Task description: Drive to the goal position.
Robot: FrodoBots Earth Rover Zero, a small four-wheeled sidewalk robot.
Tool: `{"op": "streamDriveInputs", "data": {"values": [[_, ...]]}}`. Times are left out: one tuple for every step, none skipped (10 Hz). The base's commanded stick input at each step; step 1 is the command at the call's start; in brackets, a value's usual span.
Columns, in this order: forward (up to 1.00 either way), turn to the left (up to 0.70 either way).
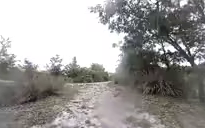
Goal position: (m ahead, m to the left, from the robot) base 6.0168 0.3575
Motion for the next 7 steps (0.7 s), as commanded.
{"op": "streamDriveInputs", "data": {"values": [[0.85,0.0],[0.85,0.0],[0.85,0.0],[0.85,0.0],[0.85,0.0],[0.85,0.0],[0.85,0.0]]}}
